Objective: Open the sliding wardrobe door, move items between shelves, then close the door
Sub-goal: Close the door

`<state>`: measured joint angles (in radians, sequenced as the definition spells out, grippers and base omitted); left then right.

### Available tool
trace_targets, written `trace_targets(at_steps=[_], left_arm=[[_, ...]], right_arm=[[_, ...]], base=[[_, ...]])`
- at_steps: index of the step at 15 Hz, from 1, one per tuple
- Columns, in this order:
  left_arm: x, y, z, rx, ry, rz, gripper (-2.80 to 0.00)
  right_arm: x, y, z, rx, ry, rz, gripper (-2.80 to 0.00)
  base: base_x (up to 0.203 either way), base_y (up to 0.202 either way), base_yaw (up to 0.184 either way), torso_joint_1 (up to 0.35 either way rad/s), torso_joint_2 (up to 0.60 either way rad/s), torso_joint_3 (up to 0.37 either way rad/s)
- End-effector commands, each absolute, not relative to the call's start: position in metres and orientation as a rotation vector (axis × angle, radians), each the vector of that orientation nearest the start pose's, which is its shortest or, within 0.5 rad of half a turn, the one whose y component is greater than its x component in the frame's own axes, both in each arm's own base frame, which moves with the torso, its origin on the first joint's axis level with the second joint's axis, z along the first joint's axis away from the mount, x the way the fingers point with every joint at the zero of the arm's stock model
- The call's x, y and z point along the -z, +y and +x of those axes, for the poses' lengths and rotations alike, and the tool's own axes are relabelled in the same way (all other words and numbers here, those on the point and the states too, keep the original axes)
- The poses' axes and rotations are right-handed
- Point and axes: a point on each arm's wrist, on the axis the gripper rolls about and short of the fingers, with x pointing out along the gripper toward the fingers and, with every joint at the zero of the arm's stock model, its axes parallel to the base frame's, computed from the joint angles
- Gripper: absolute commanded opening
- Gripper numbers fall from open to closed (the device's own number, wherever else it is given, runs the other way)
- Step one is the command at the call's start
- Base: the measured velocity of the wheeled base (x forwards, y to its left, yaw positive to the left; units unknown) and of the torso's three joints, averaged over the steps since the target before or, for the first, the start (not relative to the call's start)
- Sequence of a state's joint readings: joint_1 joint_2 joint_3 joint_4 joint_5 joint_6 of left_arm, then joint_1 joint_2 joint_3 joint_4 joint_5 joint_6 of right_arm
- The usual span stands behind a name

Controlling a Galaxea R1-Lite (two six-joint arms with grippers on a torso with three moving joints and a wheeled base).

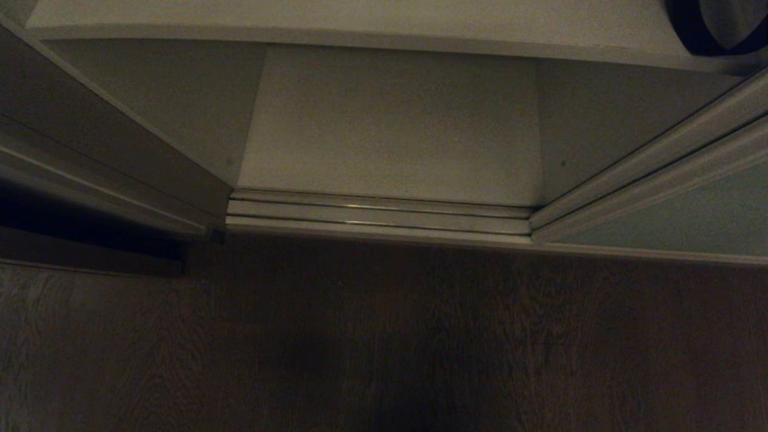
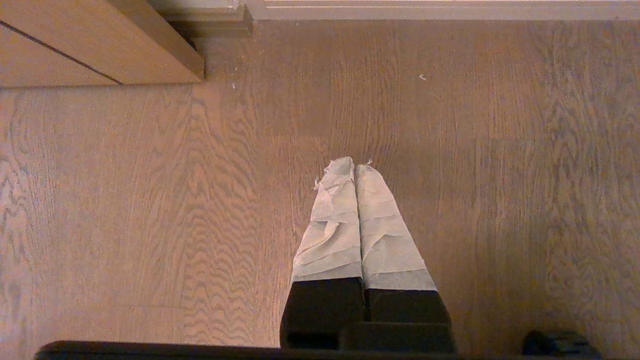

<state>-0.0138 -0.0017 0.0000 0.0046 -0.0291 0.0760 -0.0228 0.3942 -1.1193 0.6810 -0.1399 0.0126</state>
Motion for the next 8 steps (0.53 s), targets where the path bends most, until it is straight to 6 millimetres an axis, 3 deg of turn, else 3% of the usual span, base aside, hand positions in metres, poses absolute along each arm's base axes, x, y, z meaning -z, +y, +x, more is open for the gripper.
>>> trace_targets(at_steps=[1, 4, 8], left_arm=[[-0.075, 0.000, -0.023, 0.043, 0.003, 0.077, -2.80], [-0.075, 0.000, -0.023, 0.043, 0.003, 0.077, -2.80], [-0.075, 0.000, -0.023, 0.043, 0.003, 0.077, -2.80]], right_arm=[[-0.340, 0.001, -0.060, 0.223, 0.035, 0.048, -2.80], [-0.366, 0.001, -0.048, 0.285, 0.027, 0.174, -2.80], [-0.383, 0.003, -0.059, 0.093, -0.034, 0.310, -2.80]], base=[[0.000, 0.000, 0.000, 0.000, 0.00, 0.000], [0.000, 0.000, 0.000, 0.000, 0.00, 0.000], [0.000, 0.000, 0.000, 0.000, 0.00, 0.000]])
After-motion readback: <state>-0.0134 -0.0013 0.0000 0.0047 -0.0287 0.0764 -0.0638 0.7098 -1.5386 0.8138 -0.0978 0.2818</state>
